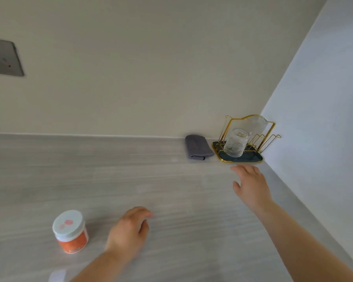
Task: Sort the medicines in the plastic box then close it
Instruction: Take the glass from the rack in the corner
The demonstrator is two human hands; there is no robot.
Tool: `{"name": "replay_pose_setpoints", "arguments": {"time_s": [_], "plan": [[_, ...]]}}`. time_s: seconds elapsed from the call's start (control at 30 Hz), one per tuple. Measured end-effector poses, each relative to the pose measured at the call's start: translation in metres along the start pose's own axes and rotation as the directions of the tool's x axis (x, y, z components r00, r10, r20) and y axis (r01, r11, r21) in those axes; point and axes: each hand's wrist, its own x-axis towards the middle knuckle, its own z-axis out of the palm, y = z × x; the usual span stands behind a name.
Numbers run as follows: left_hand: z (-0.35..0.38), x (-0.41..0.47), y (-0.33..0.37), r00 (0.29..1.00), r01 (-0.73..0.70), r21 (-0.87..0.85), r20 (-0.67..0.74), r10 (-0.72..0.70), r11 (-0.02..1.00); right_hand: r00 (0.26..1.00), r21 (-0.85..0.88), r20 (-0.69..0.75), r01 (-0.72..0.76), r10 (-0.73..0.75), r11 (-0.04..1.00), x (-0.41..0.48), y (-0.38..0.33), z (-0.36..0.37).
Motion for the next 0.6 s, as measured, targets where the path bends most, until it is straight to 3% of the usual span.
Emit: {"name": "replay_pose_setpoints", "arguments": {"time_s": [0.07, 0.23, 0.4, 0.6], "plan": [[0.011, 0.017, -0.001, 0.999, 0.047, 0.063, -0.005, -0.047, 0.997, 0.999, -0.042, 0.051, -0.017, 0.019, 0.999, 0.027, 0.024, 0.002], [0.042, 0.053, -0.003, 0.993, 0.119, 0.208, 0.0, -0.122, 0.971, 0.976, 0.201, 0.131, -0.2, 0.176, 0.959, 0.083, 0.056, 0.008], [0.069, 0.085, -0.018, 0.964, 0.161, 0.414, 0.127, -0.232, 0.896, 0.986, 0.247, 0.095, -0.158, 0.139, 0.956, 0.139, 0.073, 0.02], [0.081, 0.111, -0.024, 0.973, 0.171, 0.463, 0.059, -0.223, 0.869, 0.966, 0.387, 0.066, -0.255, 0.249, 0.886, 0.195, 0.082, 0.034]]}}
